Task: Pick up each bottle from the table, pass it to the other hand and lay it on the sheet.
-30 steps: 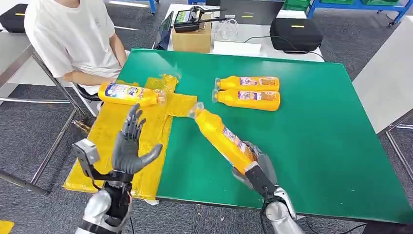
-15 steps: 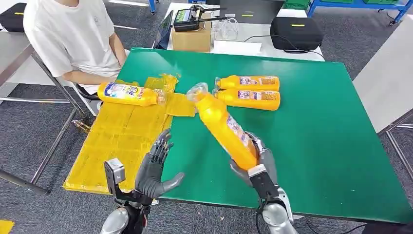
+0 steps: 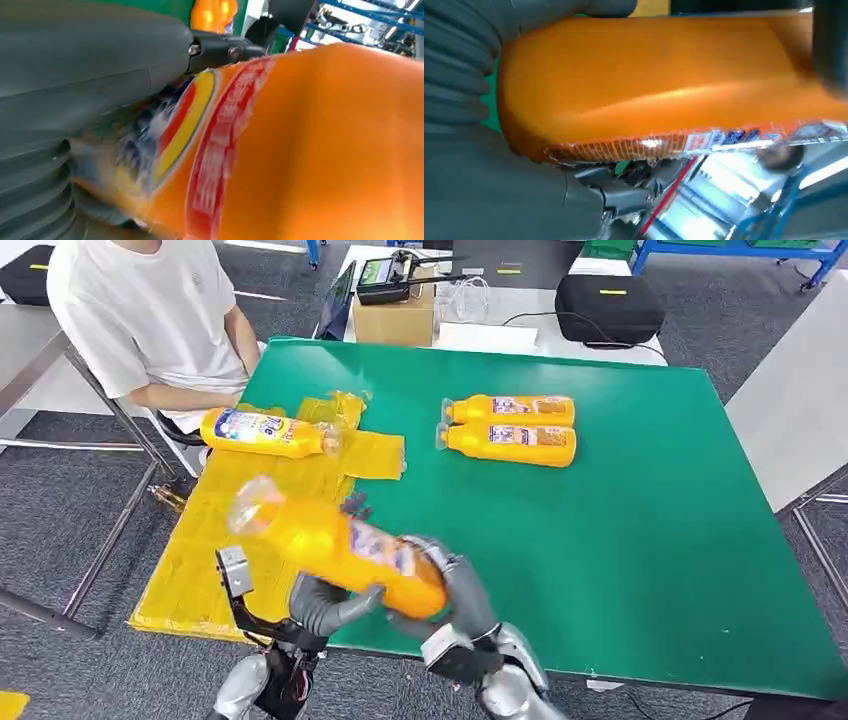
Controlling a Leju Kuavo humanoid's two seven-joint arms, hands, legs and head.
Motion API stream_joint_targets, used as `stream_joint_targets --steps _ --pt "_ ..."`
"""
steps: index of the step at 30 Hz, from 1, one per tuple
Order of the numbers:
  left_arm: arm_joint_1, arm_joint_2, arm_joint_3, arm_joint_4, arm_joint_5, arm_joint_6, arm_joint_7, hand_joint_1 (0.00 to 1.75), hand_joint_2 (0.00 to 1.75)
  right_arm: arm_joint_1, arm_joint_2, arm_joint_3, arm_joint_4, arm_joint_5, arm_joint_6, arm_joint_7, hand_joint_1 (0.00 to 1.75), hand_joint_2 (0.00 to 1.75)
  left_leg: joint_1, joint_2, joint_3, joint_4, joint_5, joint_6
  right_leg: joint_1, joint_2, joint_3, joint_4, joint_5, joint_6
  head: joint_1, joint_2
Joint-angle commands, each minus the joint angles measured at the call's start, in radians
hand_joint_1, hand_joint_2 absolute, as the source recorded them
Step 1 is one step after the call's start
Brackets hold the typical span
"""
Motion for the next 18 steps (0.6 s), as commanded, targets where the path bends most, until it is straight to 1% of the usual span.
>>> stream_joint_targets --steps 1,4,8,9,10,11,12,13,14,16,17,18 --pt "-0.073 0.026 -0.057 0.031 0.039 -0.014 0.009 0.0 1.75 -0.068 -0.013 0.111 0.083 -0.037 -0.016 -0.012 1.75 1.75 0.0 -0.002 0.001 -0.001 0.0 0.002 0.001 -0.001 0.002 -0.002 0.0 -0.004 0.0 0.0" --pt "-0.074 0.033 -0.065 0.017 0.051 -0.019 0.008 0.0 1.75 -0.084 -0.015 0.114 0.112 -0.051 0.004 -0.007 1.75 1.75 0.001 -0.001 0.002 -0.002 0.001 0.003 0.002 -0.001 0.002 -0.002 0.001 -0.005 0.0 0.0" --pt "-0.077 0.042 -0.059 -0.003 0.064 -0.018 -0.004 0.0 1.75 -0.098 -0.013 0.116 0.166 -0.073 0.048 -0.002 1.75 1.75 0.0 -0.001 0.001 -0.001 0.0 0.001 0.001 -0.001 0.001 -0.001 0.0 -0.003 0.0 0.0" --pt "-0.076 0.042 -0.05 -0.01 0.064 -0.011 -0.012 0.14 1.75 -0.098 -0.012 0.116 0.174 -0.074 0.052 -0.001 1.75 1.75 0.001 -0.002 0.002 -0.003 0.001 0.003 0.002 -0.001 0.002 -0.003 0.001 -0.005 0.0 0.0" --pt "-0.076 0.042 -0.05 -0.01 0.064 -0.011 -0.012 0.14 1.75 -0.098 -0.012 0.116 0.174 -0.074 0.052 -0.001 1.75 1.75 0.0 -0.001 0.001 -0.001 0.0 0.002 0.001 -0.001 0.002 -0.002 0.0 -0.003 0.0 0.0" --pt "-0.076 0.044 -0.043 -0.017 0.066 -0.011 -0.013 1.75 1.75 -0.1 -0.011 0.115 0.186 -0.078 0.06 0.006 1.15 1.75 0.001 -0.002 0.002 -0.003 0.001 0.003 0.002 -0.002 0.003 -0.003 0.0 -0.005 0.0 0.0" --pt "-0.074 0.043 -0.035 -0.019 0.072 -0.01 -0.015 1.75 1.75 -0.102 -0.01 0.114 0.194 -0.08 0.069 0.016 0.1 1.75 0.0 -0.002 0.002 -0.002 0.0 0.002 0.001 -0.001 0.002 -0.002 0.0 -0.004 0.0 0.0" --pt "-0.073 0.042 -0.032 -0.02 0.074 -0.009 -0.016 1.75 1.75 -0.101 -0.008 0.111 0.195 -0.082 0.067 0.021 0.1 1.75 0.001 -0.002 0.003 -0.003 0.001 0.003 0.002 -0.002 0.003 -0.003 0.0 -0.005 0.0 0.0" --pt "-0.069 0.042 -0.022 -0.024 0.081 -0.007 -0.02 1.75 1.75 -0.097 -0.003 0.105 0.196 -0.081 0.053 0.031 0.0 1.75 0.001 -0.002 0.002 -0.002 0.0 0.002 0.001 -0.001 0.002 -0.002 0.0 -0.004 0.0 0.0" --pt "-0.063 0.034 -0.005 -0.031 0.101 -0.008 -0.029 1.75 1.75 -0.095 -0.001 0.105 0.196 -0.082 0.055 0.032 0.0 1.75 0.0 -0.002 0.002 -0.002 0.001 0.003 0.001 -0.002 0.002 -0.002 0.0 -0.004 0.0 0.0" --pt "-0.058 0.027 0.015 -0.039 0.132 -0.012 -0.029 1.75 1.75 -0.091 0.002 0.098 0.193 -0.089 0.055 0.038 0.0 0.0 0.0 -0.001 0.001 -0.001 0.0 0.002 0.001 0.0 0.001 -0.001 0.0 -0.003 0.0 0.0" --pt "-0.054 0.025 0.031 -0.046 0.152 -0.02 -0.029 1.75 1.75 -0.083 0.001 0.092 0.182 -0.094 0.052 0.038 0.0 0.0 0.001 -0.001 0.002 -0.002 0.0 0.003 0.002 0.0 0.002 -0.003 0.001 -0.005 0.0 0.0"
